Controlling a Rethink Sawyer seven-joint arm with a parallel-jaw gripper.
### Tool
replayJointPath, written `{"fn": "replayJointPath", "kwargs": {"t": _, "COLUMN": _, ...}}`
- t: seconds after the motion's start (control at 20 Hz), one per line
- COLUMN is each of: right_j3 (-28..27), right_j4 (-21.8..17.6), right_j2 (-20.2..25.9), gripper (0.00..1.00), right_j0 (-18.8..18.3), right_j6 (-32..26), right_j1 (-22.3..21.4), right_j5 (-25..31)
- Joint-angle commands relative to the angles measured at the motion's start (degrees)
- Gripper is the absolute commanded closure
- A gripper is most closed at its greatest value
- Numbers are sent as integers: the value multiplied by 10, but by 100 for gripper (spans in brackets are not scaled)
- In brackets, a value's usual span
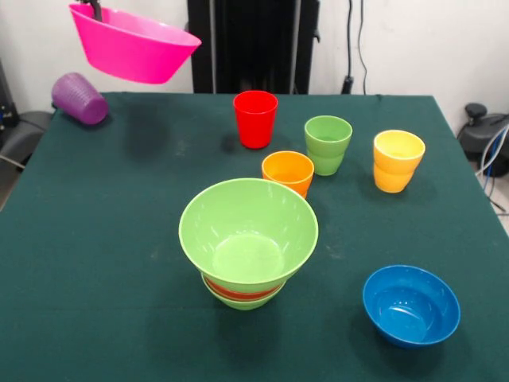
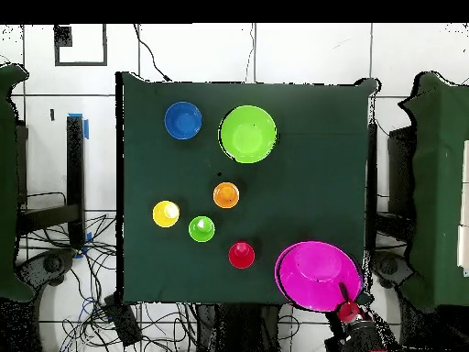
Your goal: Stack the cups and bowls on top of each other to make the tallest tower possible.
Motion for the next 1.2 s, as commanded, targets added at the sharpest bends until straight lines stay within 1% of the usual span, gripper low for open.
{"fn": "replayJointPath", "kwargs": {"t": 0.05, "right_j3": 9, "right_j4": -45, "right_j2": 71, "gripper": 100, "right_j0": 12, "right_j6": -138, "right_j1": -27, "right_j5": 170}}
{"fn": "replayJointPath", "kwargs": {"t": 0.15, "right_j3": 7, "right_j4": -51, "right_j2": 64, "gripper": 100, "right_j0": 17, "right_j6": -124, "right_j1": -23, "right_j5": 165}}
{"fn": "replayJointPath", "kwargs": {"t": 0.3, "right_j3": 8, "right_j4": -54, "right_j2": 68, "gripper": 100, "right_j0": 21, "right_j6": -108, "right_j1": -27, "right_j5": 164}}
{"fn": "replayJointPath", "kwargs": {"t": 0.45, "right_j3": 10, "right_j4": -52, "right_j2": 80, "gripper": 100, "right_j0": 17, "right_j6": -103, "right_j1": -30, "right_j5": 171}}
{"fn": "replayJointPath", "kwargs": {"t": 0.7, "right_j3": 13, "right_j4": -51, "right_j2": 86, "gripper": 100, "right_j0": 19, "right_j6": -87, "right_j1": -33, "right_j5": 174}}
{"fn": "replayJointPath", "kwargs": {"t": 0.85, "right_j3": 15, "right_j4": -48, "right_j2": 95, "gripper": 100, "right_j0": 17, "right_j6": -88, "right_j1": -37, "right_j5": 180}}
{"fn": "replayJointPath", "kwargs": {"t": 1.0, "right_j3": 15, "right_j4": -50, "right_j2": 94, "gripper": 100, "right_j0": 20, "right_j6": -83, "right_j1": -35, "right_j5": 180}}
{"fn": "replayJointPath", "kwargs": {"t": 1.05, "right_j3": 16, "right_j4": -47, "right_j2": 97, "gripper": 100, "right_j0": 18, "right_j6": -84, "right_j1": -35, "right_j5": 184}}
{"fn": "replayJointPath", "kwargs": {"t": 1.15, "right_j3": 16, "right_j4": -26, "right_j2": 108, "gripper": 100, "right_j0": 13, "right_j6": -89, "right_j1": -35, "right_j5": 197}}
{"fn": "replayJointPath", "kwargs": {"t": 1.2, "right_j3": 19, "right_j4": -2, "right_j2": 126, "gripper": 100, "right_j0": 3, "right_j6": -100, "right_j1": -38, "right_j5": 211}}
